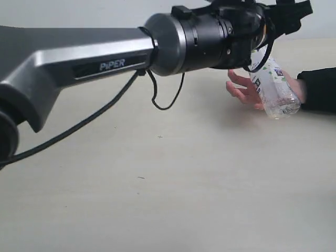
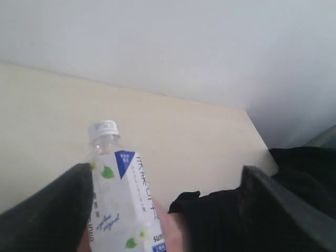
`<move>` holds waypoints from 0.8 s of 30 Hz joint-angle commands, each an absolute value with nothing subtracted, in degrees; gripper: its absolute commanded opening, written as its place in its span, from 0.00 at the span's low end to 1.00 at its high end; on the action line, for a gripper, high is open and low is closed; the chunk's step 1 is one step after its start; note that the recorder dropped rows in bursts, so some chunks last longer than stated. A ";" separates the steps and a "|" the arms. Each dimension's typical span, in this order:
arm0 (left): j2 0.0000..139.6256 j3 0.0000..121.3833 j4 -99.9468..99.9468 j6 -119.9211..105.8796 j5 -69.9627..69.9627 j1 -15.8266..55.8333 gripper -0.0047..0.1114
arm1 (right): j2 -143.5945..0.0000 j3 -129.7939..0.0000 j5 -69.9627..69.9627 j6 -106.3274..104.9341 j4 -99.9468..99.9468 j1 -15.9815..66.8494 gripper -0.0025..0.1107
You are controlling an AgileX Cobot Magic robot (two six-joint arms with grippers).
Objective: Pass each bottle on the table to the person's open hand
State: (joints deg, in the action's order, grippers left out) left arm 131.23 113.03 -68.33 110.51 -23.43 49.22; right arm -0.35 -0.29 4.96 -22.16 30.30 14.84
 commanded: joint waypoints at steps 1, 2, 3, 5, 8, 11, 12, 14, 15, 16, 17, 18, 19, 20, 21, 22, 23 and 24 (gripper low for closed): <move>126.13 113.48 -59.34 93.07 -24.71 49.15 0.46 | 0.00 0.00 4.79 -22.43 30.04 14.68 0.02; 124.97 113.48 -54.50 88.22 -25.49 49.15 0.34 | 0.00 0.00 4.79 -22.43 30.04 14.68 0.02; 123.90 113.48 -50.50 83.14 -27.34 49.15 0.19 | 0.00 0.00 4.79 -22.43 30.04 14.68 0.02; 120.99 113.48 -43.93 71.71 -34.48 49.15 0.06 | 0.00 0.00 4.79 -22.43 30.04 14.68 0.02; 116.86 113.48 -39.72 60.21 -46.11 49.15 0.04 | 0.00 0.00 4.79 -22.43 30.04 14.68 0.02; 112.95 111.41 -36.29 49.20 -51.98 50.05 0.04 | 0.00 0.00 4.79 -22.43 30.04 14.68 0.02; 111.45 109.89 -35.81 47.30 -51.98 50.83 0.04 | 0.00 0.00 4.79 -22.43 30.04 14.68 0.02; 107.04 104.68 -36.04 47.27 -49.08 52.83 0.04 | 0.00 0.00 4.79 -22.43 30.04 14.68 0.02; 104.51 102.13 -36.18 47.69 -46.14 53.61 0.04 | 0.00 0.00 4.79 -22.43 30.04 14.68 0.02; 101.62 98.13 -36.18 47.77 -42.88 54.77 0.04 | 0.00 0.00 4.79 -22.43 30.04 14.68 0.02; 98.77 95.38 -36.18 47.82 -39.88 55.45 0.04 | 0.00 0.00 4.79 -22.43 30.04 14.68 0.02; 96.31 92.68 -36.59 47.95 -38.03 56.09 0.04 | 0.00 0.00 4.79 -22.43 30.04 14.68 0.02; 92.75 88.84 -37.27 49.11 -36.34 56.65 0.04 | 0.00 0.00 4.79 -22.43 30.04 14.68 0.02; 88.03 83.50 -37.28 49.90 -34.80 57.25 0.04 | 0.00 0.00 4.79 -22.43 30.04 14.68 0.02; 84.52 80.72 -37.13 49.90 -33.86 57.71 0.04 | 0.00 0.00 4.79 -22.43 30.04 14.68 0.02; 82.29 78.17 -37.13 49.90 -33.60 58.06 0.04 | 0.00 0.00 4.79 -22.43 30.04 14.68 0.02; 80.13 76.33 -37.13 49.64 -33.58 58.41 0.04 | 0.00 0.00 4.79 -22.43 30.04 14.68 0.02; 77.07 73.94 -37.25 49.63 -33.69 58.85 0.04 | 0.00 0.00 4.79 -22.43 30.04 14.68 0.02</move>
State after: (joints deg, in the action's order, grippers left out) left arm 83.67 79.23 -36.72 49.23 -34.83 57.89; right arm -0.35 -0.29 5.06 -22.16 30.30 14.84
